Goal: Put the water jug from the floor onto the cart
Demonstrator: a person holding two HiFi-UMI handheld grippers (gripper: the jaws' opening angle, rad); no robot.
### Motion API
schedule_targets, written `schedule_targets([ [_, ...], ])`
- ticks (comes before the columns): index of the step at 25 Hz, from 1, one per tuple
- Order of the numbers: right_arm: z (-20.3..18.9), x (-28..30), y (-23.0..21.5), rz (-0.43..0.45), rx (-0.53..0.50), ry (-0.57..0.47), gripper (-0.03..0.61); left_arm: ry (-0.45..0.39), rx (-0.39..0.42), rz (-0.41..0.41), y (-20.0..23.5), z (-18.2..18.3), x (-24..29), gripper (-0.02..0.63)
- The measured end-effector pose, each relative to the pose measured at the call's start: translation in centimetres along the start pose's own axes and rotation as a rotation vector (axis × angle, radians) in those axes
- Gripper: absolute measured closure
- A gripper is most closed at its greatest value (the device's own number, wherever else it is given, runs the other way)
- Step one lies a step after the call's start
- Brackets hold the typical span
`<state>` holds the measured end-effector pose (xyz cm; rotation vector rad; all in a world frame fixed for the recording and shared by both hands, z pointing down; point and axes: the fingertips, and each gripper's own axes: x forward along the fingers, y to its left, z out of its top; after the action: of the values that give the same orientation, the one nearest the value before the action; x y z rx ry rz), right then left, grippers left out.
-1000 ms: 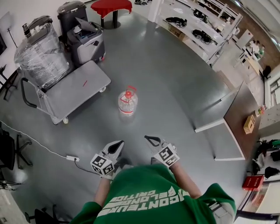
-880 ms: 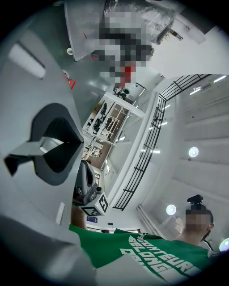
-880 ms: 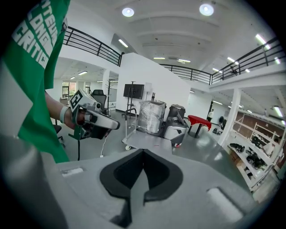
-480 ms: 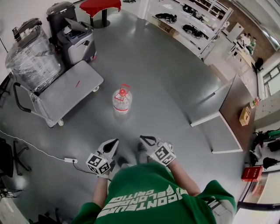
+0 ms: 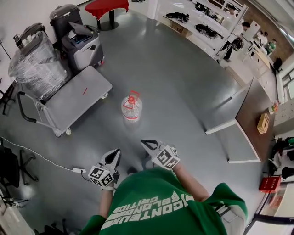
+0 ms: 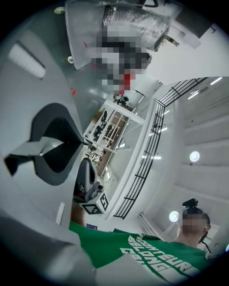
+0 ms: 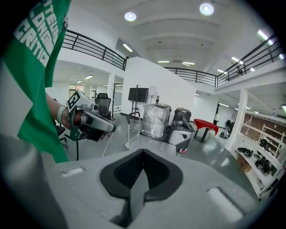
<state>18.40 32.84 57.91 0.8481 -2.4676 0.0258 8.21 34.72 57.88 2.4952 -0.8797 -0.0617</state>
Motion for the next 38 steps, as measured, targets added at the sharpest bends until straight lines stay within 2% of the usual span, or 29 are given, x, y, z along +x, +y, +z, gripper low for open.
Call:
schedule_targets([
  [4,0.8,0.5,-2.8,-0.006,-0.003,-0.031,0.586,0.016,0.025,-0.003,0.6,1.4,2.4,0.604],
  [8,-0.4,0.7,-5.5,-0.009,0.016,-0.033,0.586,0.023,0.061,-0.023,0.5,3.0,5.6,0.604],
  [15,-0.7,1.6,-10.1,0.01,0.021,-0.057,0.586,0.027,0.073,-0.016,0.8,4.4,9.8,0.604],
  [24,-1.3,2.0,-14.5,0.037,0.014,-0.074,0.586,0.033,0.069,0.01,1.3,5.2,14.1,0.604],
  [38,-5.0,0.6,-19.9,0.063,0.051,-0.061,0.586,0.051,0.058,0.012,-0.1,4.6,20.9,0.604],
])
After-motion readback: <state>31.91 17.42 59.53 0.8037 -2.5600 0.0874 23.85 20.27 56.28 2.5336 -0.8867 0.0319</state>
